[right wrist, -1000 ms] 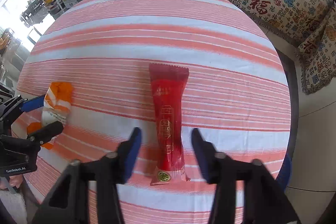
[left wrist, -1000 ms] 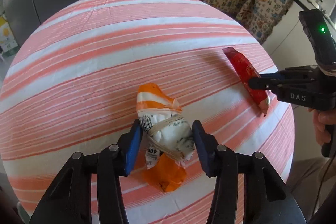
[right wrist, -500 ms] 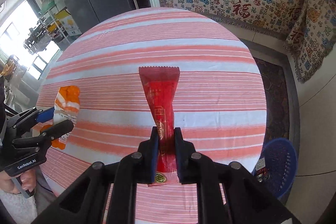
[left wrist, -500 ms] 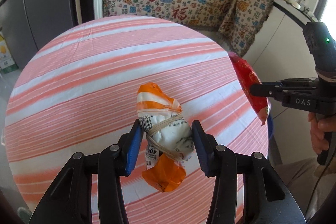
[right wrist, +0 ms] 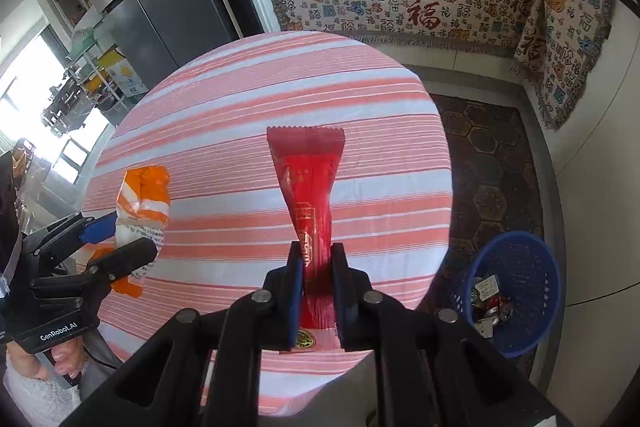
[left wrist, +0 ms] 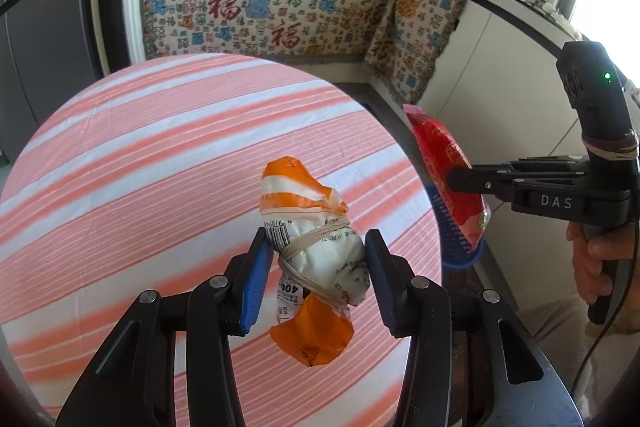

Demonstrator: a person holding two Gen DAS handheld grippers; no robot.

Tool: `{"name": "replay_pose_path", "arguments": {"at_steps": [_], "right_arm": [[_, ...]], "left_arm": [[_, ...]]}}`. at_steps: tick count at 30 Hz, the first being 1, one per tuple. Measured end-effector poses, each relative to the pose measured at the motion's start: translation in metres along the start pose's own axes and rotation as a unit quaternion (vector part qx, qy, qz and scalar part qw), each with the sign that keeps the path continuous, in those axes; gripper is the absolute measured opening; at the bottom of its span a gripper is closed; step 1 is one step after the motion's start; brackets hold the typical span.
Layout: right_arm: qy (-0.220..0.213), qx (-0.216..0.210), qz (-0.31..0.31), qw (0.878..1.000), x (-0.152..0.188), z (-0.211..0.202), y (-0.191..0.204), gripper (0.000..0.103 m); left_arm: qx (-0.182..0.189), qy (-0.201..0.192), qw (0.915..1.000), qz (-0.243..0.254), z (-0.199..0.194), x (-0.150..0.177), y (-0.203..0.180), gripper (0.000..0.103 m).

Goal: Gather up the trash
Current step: 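Carry both wrappers in both tools over the blue wastebasket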

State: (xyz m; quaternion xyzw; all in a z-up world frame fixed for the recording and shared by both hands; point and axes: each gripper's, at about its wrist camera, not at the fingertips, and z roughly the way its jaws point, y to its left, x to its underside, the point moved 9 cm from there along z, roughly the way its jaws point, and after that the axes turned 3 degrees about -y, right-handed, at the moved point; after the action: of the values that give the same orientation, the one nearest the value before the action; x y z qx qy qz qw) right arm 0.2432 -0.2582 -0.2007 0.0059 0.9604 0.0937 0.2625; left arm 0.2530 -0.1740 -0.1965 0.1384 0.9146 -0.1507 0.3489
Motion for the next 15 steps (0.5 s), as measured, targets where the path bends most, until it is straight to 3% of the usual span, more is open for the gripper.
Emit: {"name": "replay_pose_path", "arguments": {"at_steps": [15], "right_arm": [[-0.018,0.042,0.065,0.997,0.022,-0.04,-0.11,0.013]], "left_arm": [[0.057,0.01,0.9971,0.05,0.034,-0.022,-0.103,0.048]]}}
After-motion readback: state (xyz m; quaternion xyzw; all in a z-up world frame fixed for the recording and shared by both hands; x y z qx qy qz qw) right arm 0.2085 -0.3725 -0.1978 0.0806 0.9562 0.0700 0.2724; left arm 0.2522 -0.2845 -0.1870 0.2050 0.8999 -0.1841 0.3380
